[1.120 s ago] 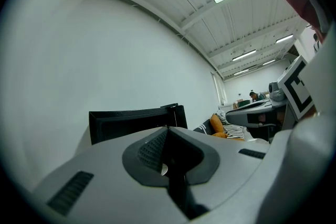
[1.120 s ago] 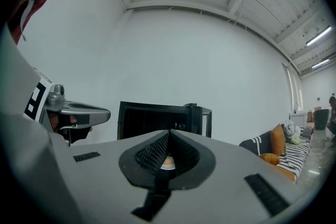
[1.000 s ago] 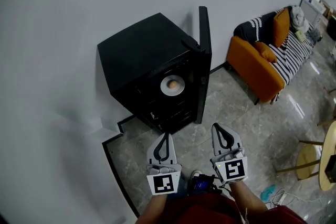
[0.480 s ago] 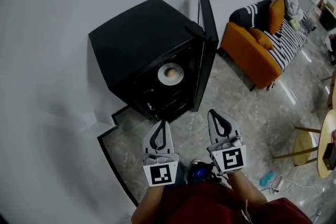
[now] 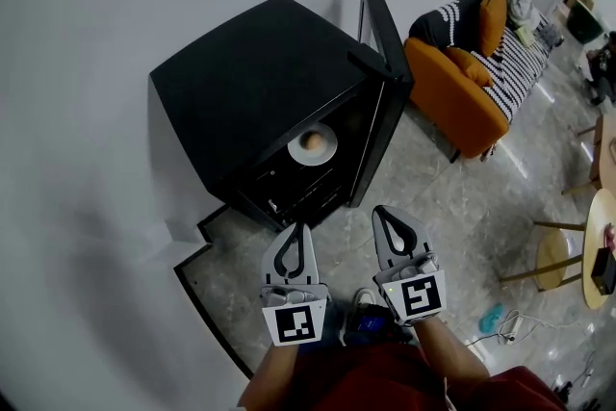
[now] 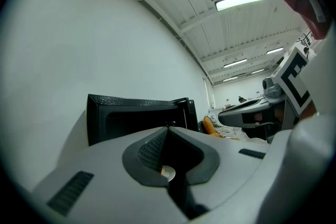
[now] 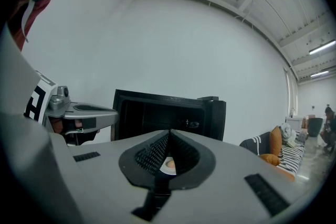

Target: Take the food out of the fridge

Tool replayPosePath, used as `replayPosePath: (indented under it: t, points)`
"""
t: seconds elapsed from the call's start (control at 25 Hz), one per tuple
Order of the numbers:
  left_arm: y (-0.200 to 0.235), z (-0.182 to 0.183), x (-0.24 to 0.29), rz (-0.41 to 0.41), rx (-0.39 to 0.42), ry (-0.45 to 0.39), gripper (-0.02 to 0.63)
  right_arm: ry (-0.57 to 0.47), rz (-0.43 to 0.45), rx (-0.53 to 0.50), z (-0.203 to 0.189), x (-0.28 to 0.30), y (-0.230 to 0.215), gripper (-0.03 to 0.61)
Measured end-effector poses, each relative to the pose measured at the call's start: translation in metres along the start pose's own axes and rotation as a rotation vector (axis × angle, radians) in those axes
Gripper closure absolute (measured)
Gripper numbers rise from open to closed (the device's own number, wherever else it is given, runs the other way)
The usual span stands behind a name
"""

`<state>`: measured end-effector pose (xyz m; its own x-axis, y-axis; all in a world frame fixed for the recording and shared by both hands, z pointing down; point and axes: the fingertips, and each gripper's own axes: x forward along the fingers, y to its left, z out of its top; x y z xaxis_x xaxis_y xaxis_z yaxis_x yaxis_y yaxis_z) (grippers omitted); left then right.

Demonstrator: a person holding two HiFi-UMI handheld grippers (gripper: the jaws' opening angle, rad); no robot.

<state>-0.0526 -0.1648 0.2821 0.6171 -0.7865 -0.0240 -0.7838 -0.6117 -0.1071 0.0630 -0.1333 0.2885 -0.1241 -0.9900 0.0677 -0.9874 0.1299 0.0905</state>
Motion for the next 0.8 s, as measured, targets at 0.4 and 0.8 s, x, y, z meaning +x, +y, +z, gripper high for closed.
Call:
replayPosePath:
  t: [0.4, 0.8]
  points:
    - [0.013, -0.049, 0.032, 0.104, -0.127, 0.038, 0.6, -0.028, 0.026, 0.044, -0.024, 0.043, -0.008, 0.557]
    - [0.006, -0.117, 0.05, 0.115, -0.115, 0.095, 0.6, -0.022, 0.046, 0.051, -0.084, 0.07, -0.014, 0.557]
